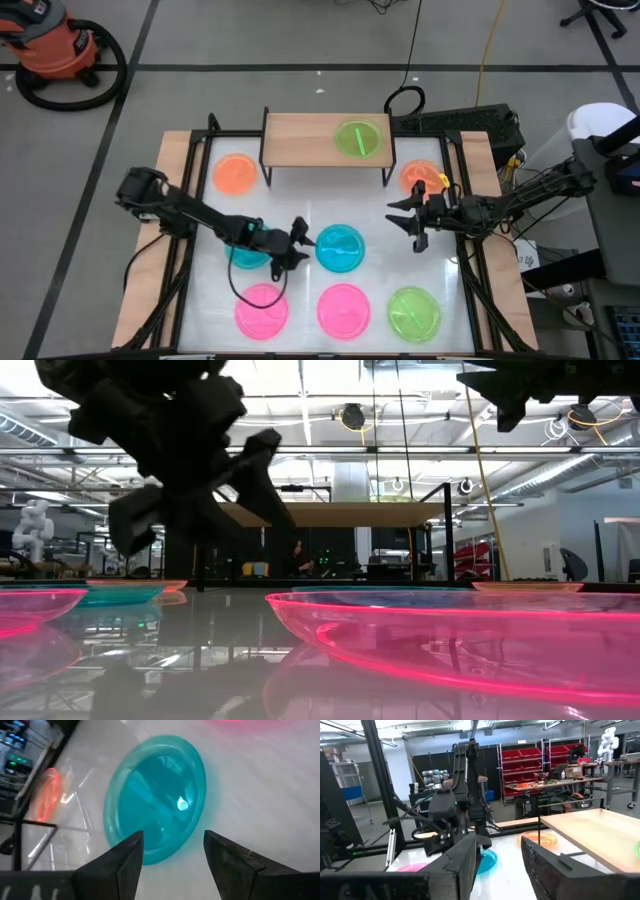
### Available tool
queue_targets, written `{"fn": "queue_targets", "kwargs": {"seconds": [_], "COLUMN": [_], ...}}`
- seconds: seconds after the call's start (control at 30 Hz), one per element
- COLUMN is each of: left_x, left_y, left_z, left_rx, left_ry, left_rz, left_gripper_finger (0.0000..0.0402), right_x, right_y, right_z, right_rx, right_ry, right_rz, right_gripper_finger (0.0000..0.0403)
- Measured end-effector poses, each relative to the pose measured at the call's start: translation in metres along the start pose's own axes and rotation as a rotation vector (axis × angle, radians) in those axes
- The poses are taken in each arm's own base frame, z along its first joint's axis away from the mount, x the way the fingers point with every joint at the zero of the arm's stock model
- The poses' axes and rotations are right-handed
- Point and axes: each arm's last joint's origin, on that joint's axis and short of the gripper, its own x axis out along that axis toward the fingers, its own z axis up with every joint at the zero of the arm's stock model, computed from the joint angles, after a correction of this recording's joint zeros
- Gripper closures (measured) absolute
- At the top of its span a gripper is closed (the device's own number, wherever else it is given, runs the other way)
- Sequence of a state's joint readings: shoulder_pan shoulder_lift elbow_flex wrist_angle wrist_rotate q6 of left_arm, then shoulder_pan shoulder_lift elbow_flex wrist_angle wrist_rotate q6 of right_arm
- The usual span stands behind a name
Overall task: Place and stack plates onto a shelf
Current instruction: Stack the right blue transparent plate on the green transparent plate on the shelf
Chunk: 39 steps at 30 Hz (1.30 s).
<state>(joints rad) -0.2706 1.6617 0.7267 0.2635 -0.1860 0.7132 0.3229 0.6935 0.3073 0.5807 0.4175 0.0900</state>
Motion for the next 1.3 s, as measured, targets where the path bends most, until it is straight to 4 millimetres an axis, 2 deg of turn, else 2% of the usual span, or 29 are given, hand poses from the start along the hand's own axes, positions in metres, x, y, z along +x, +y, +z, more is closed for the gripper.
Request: {"fn": "queue_targets", "kwargs": {"seconds": [0.3, 0.57, 0.8, 0.9, 1.2, 1.3], "left_x": [0.032, 0.045, 0.046, 0.046, 0.047, 0.047], "left_y": [-0.008, -0.009, -0.004, -0.003, -0.002, -0.002], "left_z": [0.008, 0.008, 0.006, 0.003, -0.001, -0.001], "left_rx": [0.072, 0.134, 0.144, 0.151, 0.158, 0.159], "left_ry": [0.032, 0.081, 0.09, 0.102, 0.116, 0.115], "left_rz": [-0.044, -0.086, -0.077, -0.074, -0.089, -0.09], "left_gripper_finger": [0.0188, 0.0188, 0.0191, 0.0211, 0.0312, 0.0324], "right_x": [0.0, 0.0, 0.0, 0.0, 0.0, 0.0], "right_y": [0.0, 0.0, 0.0, 0.0, 0.0, 0.0], "right_z": [0.0, 0.0, 0.001, 0.001, 0.001, 0.001], "right_rx": [0.001, -0.021, -0.019, -0.019, -0.019, -0.02], "right_ry": [-0.003, -0.002, -0.012, -0.01, -0.009, -0.009], "right_rz": [0.001, 0.0, 0.001, 0.0, 0.0, 0.0], "right_gripper_finger": [0.0261, 0.0261, 0.0261, 0.0261, 0.0261, 0.0261]}}
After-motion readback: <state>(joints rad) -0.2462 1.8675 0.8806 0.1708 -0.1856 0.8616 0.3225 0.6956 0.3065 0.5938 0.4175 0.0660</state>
